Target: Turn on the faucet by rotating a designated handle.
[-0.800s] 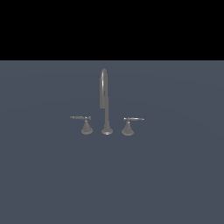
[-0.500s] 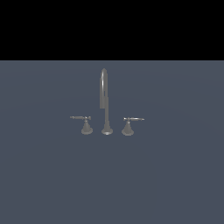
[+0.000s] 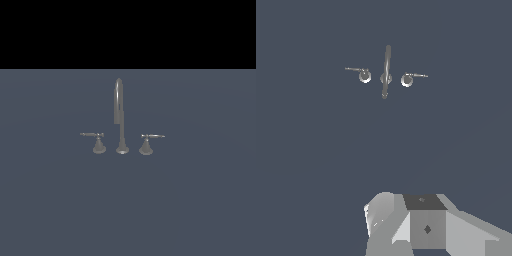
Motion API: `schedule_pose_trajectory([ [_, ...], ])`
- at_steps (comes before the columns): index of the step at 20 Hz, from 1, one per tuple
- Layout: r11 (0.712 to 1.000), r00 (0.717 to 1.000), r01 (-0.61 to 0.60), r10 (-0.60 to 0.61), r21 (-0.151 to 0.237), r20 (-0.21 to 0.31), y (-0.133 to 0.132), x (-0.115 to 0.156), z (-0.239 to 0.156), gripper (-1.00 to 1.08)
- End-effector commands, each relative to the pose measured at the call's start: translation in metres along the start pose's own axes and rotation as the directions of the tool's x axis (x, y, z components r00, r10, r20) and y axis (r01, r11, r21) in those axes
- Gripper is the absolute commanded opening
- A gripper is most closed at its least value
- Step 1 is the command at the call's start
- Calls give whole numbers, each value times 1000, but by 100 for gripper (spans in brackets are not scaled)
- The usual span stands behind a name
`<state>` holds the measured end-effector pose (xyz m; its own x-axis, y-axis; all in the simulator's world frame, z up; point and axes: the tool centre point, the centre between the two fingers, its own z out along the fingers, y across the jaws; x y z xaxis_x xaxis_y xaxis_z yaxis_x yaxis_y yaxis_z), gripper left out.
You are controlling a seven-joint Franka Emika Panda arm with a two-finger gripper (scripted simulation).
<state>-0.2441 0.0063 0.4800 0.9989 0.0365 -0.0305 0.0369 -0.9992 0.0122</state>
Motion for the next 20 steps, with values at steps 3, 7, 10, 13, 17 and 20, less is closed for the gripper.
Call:
schedule_pose_trajectory([
  [3, 1000, 1000, -10, 10, 10, 1, -1, 4, 2, -100],
  [7, 999, 999, -35, 35, 32, 4, -5, 14, 5, -100],
  [10, 997, 998, -63, 62, 55, 9, -9, 25, 10, -100],
  [13, 992, 995, -100, 99, 83, 18, -14, 39, 16, -100],
  [17, 978, 985, -169, 165, 125, 40, -23, 62, 28, -100],
  [20, 959, 971, -237, 229, 156, 66, -32, 83, 41, -100],
])
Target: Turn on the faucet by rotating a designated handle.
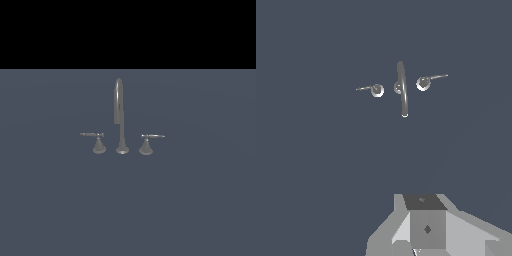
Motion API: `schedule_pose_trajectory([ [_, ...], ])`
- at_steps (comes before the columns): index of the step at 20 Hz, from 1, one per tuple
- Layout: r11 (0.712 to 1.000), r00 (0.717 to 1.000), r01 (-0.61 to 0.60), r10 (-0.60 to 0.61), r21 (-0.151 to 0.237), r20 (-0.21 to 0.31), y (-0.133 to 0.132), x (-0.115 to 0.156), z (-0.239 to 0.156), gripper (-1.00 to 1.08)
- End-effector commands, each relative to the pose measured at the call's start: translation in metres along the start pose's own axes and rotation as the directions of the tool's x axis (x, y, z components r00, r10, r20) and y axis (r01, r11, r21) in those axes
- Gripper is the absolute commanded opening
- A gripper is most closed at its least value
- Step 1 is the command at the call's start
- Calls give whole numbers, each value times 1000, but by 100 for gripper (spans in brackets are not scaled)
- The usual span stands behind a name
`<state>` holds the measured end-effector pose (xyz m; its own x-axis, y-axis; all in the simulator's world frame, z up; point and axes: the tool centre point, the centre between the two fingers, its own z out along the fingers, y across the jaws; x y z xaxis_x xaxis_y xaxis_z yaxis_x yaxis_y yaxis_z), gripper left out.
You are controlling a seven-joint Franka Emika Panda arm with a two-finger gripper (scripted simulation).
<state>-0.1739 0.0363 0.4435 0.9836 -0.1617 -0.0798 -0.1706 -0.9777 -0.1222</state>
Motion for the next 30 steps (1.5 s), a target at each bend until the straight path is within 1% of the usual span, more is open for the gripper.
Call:
schedule_pose_trajectory([
  [1, 998, 998, -60, 60, 28, 16, -9, 16, 12, -100],
  [5, 984, 986, -166, 163, 62, 46, -25, 42, 34, -100],
  [8, 966, 967, -248, 243, 77, 71, -36, 61, 53, -100],
  [11, 939, 941, -332, 325, 84, 94, -46, 79, 73, -100],
  [15, 893, 893, -444, 433, 80, 121, -59, 101, 102, -100],
  [18, 849, 848, -524, 513, 70, 135, -68, 116, 126, -100],
  [22, 779, 776, -626, 615, 49, 143, -78, 135, 158, -100],
  [26, 696, 692, -717, 709, 25, 136, -86, 152, 192, -100],
  [30, 604, 600, -797, 792, 2, 114, -92, 168, 227, -100],
])
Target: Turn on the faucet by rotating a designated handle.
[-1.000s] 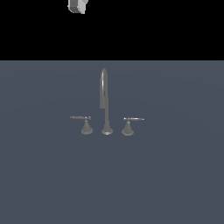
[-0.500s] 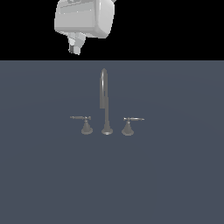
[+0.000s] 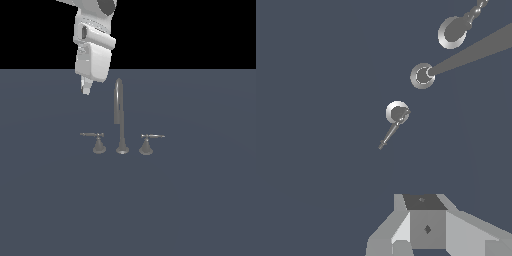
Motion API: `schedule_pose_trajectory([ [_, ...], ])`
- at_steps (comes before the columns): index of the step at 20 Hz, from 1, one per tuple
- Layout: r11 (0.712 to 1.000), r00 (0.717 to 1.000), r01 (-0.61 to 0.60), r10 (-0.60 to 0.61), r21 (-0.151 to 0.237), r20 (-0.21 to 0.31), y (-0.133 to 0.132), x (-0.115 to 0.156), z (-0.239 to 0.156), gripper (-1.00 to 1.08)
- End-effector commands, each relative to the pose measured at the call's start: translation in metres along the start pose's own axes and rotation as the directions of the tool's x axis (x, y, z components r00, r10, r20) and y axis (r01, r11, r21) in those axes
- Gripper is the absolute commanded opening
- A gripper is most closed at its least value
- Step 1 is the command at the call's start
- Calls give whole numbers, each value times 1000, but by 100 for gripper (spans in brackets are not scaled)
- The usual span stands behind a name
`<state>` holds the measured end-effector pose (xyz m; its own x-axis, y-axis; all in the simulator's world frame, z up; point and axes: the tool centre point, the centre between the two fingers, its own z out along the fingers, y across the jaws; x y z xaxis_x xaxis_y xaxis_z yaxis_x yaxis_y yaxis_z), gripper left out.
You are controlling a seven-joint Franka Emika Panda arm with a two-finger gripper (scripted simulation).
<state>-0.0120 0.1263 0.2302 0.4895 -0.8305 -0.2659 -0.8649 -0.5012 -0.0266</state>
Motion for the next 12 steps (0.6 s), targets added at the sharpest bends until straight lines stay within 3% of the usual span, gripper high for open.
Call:
schedule_pose_trajectory([
  [1, 997, 997, -79, 79, -2, -18, -9, 6, 21, -100],
  [6, 974, 972, -227, 226, 3, -67, -24, 19, 63, -100],
  [12, 924, 913, -381, 382, 34, -141, -37, 35, 108, -100],
])
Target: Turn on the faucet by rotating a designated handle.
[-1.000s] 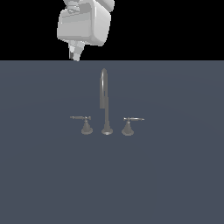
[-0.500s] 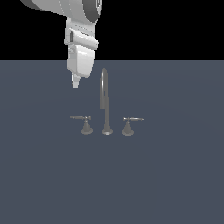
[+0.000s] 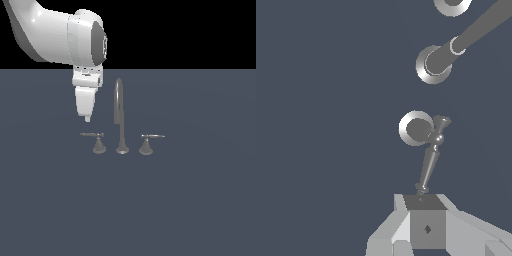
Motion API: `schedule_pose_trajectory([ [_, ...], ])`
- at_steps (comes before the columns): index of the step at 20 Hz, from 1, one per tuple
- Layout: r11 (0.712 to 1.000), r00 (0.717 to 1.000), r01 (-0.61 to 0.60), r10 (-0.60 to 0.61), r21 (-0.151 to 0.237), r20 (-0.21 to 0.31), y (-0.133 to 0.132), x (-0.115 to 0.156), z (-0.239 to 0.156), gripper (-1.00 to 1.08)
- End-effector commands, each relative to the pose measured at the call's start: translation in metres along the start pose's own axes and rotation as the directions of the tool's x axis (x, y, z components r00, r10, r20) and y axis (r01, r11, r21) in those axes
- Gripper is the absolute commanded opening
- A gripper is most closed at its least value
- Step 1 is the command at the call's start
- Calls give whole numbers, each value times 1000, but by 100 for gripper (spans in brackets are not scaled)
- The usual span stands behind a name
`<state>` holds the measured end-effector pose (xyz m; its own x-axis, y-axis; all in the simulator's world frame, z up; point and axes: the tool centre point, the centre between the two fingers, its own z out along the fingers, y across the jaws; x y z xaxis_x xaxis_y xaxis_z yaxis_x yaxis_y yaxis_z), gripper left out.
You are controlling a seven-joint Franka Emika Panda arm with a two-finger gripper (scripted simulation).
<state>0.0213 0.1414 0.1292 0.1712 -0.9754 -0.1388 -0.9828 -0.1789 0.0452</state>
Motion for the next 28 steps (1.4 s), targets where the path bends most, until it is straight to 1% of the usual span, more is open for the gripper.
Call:
schedule_pose_trajectory([
  [1, 998, 997, -63, 63, 12, -32, -6, 2, 17, -100],
  [7, 986, 982, -164, 167, 45, -89, -16, 7, 46, -100],
  [12, 976, 970, -208, 214, 67, -116, -20, 9, 58, -100],
  [16, 972, 965, -221, 229, 75, -125, -22, 10, 62, -100],
  [21, 973, 966, -220, 228, 75, -125, -21, 10, 62, -100],
  [28, 972, 965, -221, 229, 75, -125, -2, -5, 65, -100],
])
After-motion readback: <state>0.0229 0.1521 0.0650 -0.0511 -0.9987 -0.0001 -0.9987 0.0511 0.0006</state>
